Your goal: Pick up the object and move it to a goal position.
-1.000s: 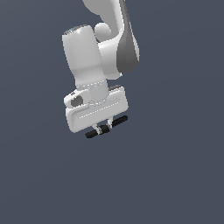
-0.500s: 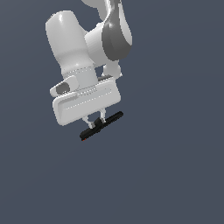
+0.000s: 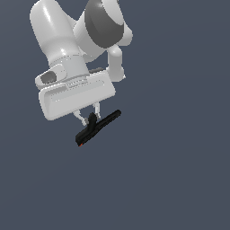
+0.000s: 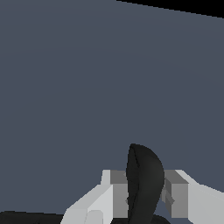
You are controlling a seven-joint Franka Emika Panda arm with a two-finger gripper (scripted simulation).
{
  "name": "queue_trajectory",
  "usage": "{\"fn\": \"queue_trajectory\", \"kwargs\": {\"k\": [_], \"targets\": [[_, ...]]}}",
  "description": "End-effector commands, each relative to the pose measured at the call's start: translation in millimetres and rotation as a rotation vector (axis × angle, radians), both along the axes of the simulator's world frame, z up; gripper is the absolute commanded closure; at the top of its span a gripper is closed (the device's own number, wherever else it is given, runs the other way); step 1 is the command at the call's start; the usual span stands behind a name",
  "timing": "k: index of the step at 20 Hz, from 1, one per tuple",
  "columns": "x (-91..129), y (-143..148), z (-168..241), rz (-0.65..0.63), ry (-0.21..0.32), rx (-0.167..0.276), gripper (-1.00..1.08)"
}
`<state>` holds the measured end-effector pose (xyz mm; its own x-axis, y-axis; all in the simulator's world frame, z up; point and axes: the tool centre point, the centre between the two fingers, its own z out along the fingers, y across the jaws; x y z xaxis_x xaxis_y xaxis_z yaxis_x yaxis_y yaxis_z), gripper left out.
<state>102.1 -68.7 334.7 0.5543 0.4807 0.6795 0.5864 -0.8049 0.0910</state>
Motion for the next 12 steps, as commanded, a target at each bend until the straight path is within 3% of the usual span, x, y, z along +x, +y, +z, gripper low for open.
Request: {"fn": "queue_trajectory", "kwargs": {"k": [1,12], "targets": [[0,-6,10,0.015,-0.032,0.011,1.08],[-7,-34,48,0.088,-0.163,0.073,1.08]]}}
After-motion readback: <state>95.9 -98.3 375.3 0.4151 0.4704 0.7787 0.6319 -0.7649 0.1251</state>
